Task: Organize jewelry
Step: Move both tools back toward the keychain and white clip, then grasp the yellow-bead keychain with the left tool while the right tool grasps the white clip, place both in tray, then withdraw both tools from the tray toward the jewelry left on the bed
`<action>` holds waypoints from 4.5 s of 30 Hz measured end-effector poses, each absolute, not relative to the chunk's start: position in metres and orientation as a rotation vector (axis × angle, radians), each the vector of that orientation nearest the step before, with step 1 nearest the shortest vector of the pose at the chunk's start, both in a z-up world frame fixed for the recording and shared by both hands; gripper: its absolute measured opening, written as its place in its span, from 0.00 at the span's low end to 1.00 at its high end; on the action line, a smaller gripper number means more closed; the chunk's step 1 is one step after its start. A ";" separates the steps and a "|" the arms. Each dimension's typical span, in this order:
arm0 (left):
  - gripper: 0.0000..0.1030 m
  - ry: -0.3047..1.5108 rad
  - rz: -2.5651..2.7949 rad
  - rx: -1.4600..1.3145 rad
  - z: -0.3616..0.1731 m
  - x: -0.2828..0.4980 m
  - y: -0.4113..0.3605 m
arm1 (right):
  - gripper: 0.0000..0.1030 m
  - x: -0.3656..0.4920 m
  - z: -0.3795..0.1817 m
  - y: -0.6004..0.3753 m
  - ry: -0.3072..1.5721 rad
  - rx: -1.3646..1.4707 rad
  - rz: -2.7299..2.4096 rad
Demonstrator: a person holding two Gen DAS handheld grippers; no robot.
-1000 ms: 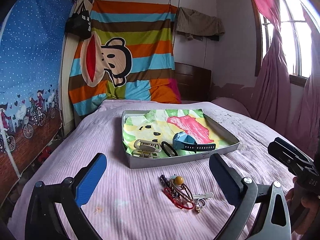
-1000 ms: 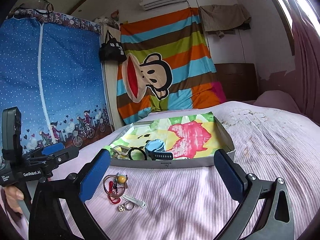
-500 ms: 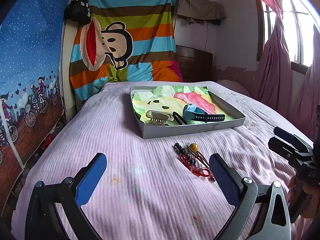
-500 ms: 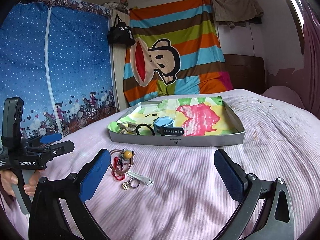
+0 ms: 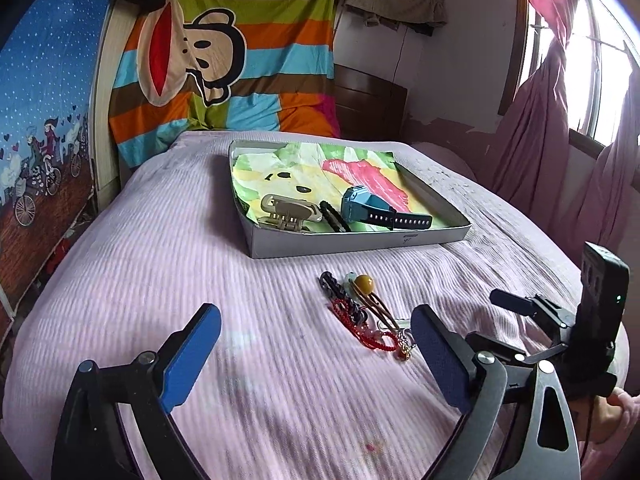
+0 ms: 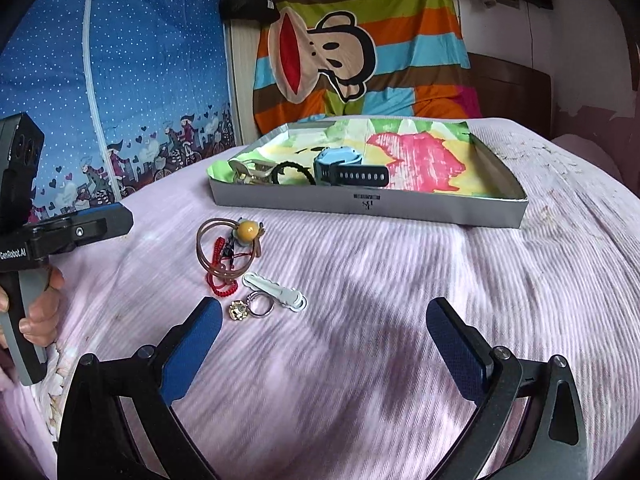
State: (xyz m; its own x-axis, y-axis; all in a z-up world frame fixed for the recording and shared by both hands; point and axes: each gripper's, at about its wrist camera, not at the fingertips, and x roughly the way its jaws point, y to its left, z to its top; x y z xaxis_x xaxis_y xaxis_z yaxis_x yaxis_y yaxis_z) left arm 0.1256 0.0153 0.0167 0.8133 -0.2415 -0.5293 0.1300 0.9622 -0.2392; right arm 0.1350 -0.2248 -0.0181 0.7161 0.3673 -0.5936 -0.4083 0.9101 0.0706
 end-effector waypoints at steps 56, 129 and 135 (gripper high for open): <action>0.03 0.581 -0.339 -0.176 0.047 0.153 -0.027 | 0.13 0.159 -0.015 -0.220 0.678 -0.097 0.579; 0.80 0.519 -0.059 -0.211 0.041 0.217 -0.022 | 0.68 0.252 0.009 -0.272 0.553 0.205 0.300; 1.00 0.435 -0.019 -0.204 0.049 0.185 -0.015 | 0.89 0.217 0.024 -0.276 0.455 0.218 0.299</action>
State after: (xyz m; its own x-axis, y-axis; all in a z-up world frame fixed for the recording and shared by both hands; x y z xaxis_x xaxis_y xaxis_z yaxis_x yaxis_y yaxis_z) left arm 0.1850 -0.0147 0.0494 0.9069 -0.0615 -0.4169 -0.0258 0.9794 -0.2005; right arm 0.2173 -0.2760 0.0239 0.8561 0.3301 -0.3976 -0.2339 0.9336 0.2714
